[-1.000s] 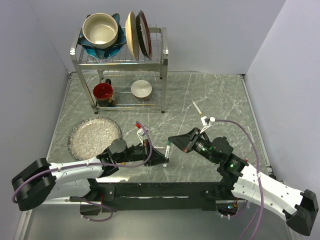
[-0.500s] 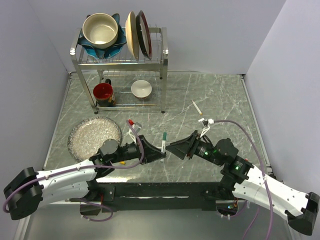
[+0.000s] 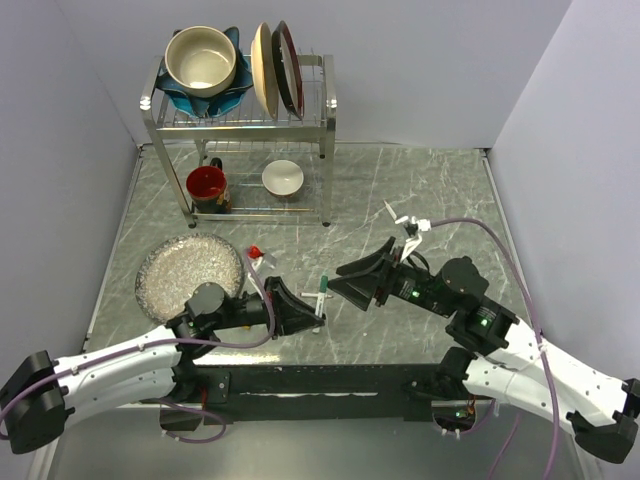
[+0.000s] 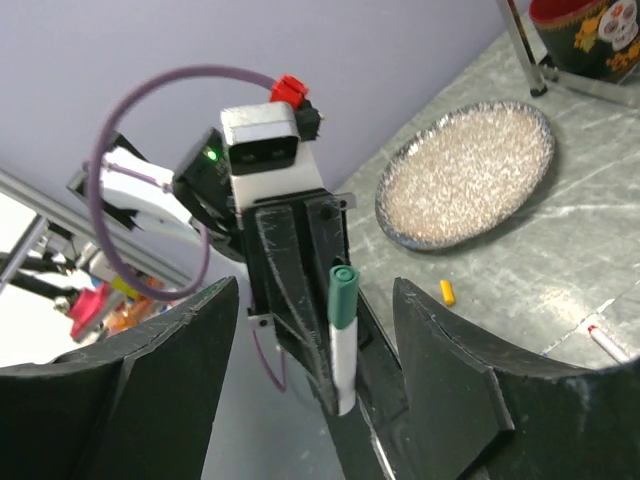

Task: Insert the pens into the pen caps

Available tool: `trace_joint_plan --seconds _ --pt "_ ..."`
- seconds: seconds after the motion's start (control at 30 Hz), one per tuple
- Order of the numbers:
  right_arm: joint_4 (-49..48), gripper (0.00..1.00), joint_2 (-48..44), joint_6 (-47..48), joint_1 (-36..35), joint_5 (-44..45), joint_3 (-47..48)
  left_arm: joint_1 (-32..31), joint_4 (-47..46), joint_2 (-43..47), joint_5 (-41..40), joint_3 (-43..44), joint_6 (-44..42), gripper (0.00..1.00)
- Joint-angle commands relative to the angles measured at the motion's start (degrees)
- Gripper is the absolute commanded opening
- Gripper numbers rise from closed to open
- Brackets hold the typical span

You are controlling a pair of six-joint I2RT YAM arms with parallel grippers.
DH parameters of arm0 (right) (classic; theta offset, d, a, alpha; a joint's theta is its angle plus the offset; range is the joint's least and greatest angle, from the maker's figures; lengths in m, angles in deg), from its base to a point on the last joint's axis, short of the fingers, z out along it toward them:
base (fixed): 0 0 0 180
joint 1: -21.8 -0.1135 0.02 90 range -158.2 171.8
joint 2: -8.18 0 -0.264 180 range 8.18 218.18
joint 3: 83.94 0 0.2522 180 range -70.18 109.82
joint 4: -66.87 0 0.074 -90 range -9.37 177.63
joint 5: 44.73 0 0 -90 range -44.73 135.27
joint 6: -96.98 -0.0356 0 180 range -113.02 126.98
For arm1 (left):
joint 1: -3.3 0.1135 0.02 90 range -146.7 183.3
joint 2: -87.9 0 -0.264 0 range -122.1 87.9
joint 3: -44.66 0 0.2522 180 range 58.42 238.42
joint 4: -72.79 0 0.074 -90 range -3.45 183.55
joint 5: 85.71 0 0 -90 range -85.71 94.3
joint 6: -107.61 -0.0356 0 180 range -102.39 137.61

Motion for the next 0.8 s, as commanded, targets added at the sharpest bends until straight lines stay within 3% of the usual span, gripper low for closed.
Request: trace_joint_plan --seconds 0.0,0.37,0.77 --pt "-2.3 0.69 3.4 3.0 -0.5 -1.6 4.7 -0.1 0.8 2.0 3.2 0.2 -1.6 0.01" --pt "-6.5 0.56 8.8 0.5 -2.3 -1.9 6.2 -0.1 2.8 5.8 2.6 -0.8 -2.4 0.01" --pt "-8.5 0.54 11.2 -0.2 -6.7 1.0 6.8 -0.1 2.2 6.3 2.5 -1.1 -1.7 0.01"
